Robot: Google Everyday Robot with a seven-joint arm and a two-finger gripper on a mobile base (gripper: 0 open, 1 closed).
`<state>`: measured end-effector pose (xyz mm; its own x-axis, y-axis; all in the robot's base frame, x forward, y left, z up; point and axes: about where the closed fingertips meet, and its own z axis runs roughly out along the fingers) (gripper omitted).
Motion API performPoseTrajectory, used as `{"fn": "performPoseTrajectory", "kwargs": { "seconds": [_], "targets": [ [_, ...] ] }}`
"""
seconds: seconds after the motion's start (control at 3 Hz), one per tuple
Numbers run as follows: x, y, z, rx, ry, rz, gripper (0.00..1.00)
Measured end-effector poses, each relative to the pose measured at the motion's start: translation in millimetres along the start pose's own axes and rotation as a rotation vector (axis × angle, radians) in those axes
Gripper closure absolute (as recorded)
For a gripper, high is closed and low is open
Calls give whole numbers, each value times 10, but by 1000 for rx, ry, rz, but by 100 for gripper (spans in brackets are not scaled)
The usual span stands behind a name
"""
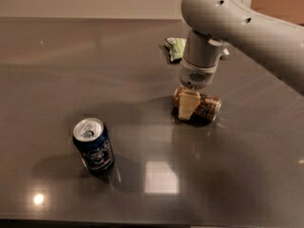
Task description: Place orange can upright
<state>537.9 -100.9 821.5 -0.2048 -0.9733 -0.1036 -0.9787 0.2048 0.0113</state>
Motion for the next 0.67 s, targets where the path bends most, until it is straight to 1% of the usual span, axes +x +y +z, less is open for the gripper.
{"fn": "performPoseTrajectory", "kwargs": {
  "seconds": [0.33, 0.67],
  "targets": [
    [57, 4, -200, -9, -82, -9, 80],
    [-36, 62, -518, -18, -197, -42, 100]
  ]
}}
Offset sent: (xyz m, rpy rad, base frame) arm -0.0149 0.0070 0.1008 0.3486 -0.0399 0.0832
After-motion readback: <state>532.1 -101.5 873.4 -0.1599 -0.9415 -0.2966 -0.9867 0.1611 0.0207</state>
